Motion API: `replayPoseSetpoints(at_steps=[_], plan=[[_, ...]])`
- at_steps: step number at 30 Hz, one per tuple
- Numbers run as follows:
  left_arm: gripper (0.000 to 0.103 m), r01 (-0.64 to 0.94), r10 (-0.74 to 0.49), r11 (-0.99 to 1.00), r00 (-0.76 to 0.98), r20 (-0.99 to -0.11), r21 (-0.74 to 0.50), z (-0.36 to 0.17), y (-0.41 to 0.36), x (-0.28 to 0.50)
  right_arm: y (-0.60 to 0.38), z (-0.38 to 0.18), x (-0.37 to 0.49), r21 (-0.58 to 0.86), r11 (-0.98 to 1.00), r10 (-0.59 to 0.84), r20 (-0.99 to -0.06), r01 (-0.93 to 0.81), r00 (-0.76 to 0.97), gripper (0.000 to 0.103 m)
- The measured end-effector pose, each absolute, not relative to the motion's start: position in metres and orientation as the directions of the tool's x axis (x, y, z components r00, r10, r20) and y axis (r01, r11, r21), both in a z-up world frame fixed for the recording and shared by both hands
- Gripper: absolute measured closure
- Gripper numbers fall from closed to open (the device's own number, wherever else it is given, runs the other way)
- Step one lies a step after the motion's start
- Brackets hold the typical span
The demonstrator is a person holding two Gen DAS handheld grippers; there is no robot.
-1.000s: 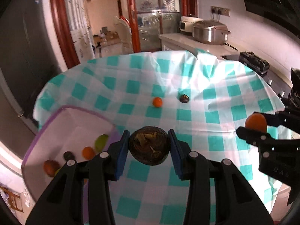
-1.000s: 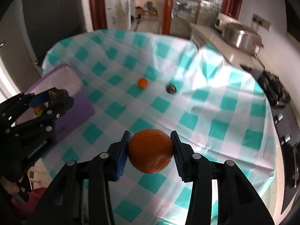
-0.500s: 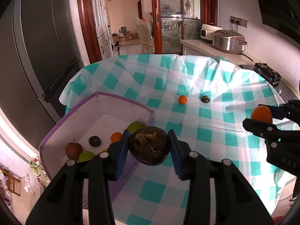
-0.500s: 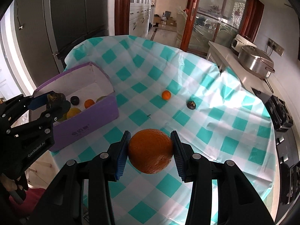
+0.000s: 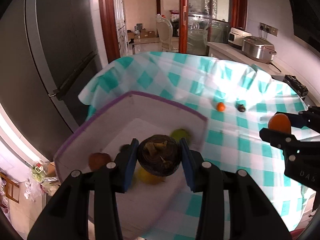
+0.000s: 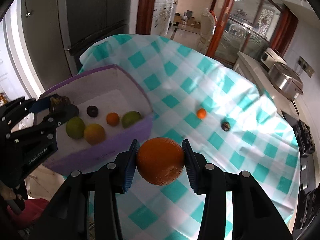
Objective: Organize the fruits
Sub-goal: 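Carry the brown fruit and orange over the box with both tools, then open both tools to drop the brown fruit and orange into the box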
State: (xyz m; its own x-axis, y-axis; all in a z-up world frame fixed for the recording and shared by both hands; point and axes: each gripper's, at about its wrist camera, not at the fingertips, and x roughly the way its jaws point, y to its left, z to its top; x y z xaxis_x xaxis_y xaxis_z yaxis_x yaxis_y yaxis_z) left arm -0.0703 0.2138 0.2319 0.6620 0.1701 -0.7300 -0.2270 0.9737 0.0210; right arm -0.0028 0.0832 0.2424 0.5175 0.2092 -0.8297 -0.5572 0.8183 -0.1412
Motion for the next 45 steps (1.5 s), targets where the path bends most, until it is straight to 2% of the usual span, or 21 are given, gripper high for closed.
replayPoseSetpoints(at_steps=[7,16,28,34,45], plan=[[0.061,-0.243,0.17,0.97,0.639,-0.75,0.013,0.221,0.284,-0.054,0.161,0.226,0.012,-0.15,0.787,0.205,-0.851,-0.598,0.483,0.06],[0.061,-0.205,0.151,0.978,0.548,-0.823,0.043,0.177,0.347,-0.015,0.229,0.172,0.032,-0.059,0.765,0.218,-0.913,-0.641,0.345,0.06],[0.061,-0.088,0.046,0.996,0.392,-0.919,0.012,0.105,0.355,0.03,0.246,0.106,0.062,-0.027,0.797,0.127,-0.969,-0.603,0.212,0.059],[0.061,-0.054,-0.006,0.998,0.329,-0.944,-0.025,0.092,0.357,0.039,0.251,0.094,0.074,-0.002,0.816,0.132,-0.973,-0.578,0.19,0.059],[0.061,-0.066,-0.003,0.998,0.308,-0.951,-0.024,0.085,0.371,0.037,0.266,0.086,0.074,0.015,0.808,0.145,-0.974,-0.589,0.174,0.059]])
